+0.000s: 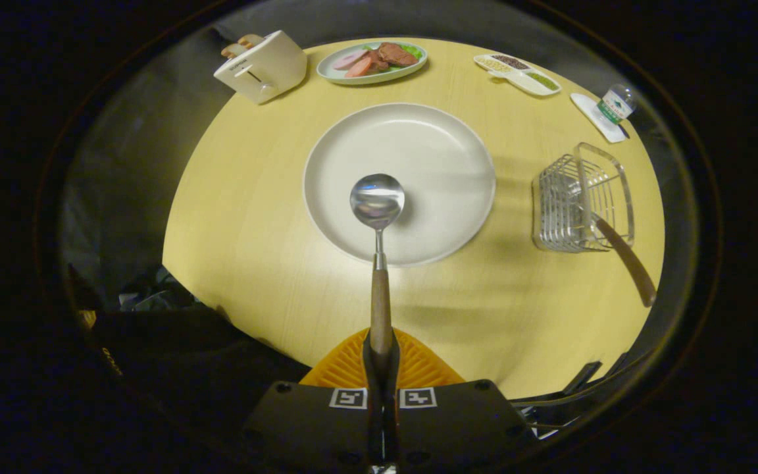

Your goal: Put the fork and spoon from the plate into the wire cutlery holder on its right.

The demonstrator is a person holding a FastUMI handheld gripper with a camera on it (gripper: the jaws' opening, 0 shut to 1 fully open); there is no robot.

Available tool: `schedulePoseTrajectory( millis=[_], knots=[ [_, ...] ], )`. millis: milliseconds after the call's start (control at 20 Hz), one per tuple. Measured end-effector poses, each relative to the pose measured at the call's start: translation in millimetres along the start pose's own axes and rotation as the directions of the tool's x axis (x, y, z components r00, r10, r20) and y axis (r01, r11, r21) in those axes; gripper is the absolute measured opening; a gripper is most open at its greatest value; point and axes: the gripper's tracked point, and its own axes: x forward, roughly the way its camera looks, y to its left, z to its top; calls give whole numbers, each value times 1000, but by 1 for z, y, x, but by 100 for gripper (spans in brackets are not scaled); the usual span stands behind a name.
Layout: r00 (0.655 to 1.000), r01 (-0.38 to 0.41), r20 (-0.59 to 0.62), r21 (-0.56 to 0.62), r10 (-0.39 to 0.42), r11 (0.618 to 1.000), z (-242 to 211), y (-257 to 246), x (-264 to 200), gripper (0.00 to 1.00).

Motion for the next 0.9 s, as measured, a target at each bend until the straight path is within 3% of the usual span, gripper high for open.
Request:
schedulePoseTrajectory(
  millis=[300,550,900],
  knots=[
    [999,49,5,5,-49,999,0,-37,-55,4],
    [990,142,1,42,-143,989,9,-95,-89,4],
    [967,250,-67,89,-245,964,14,-164,-77,4]
  ],
)
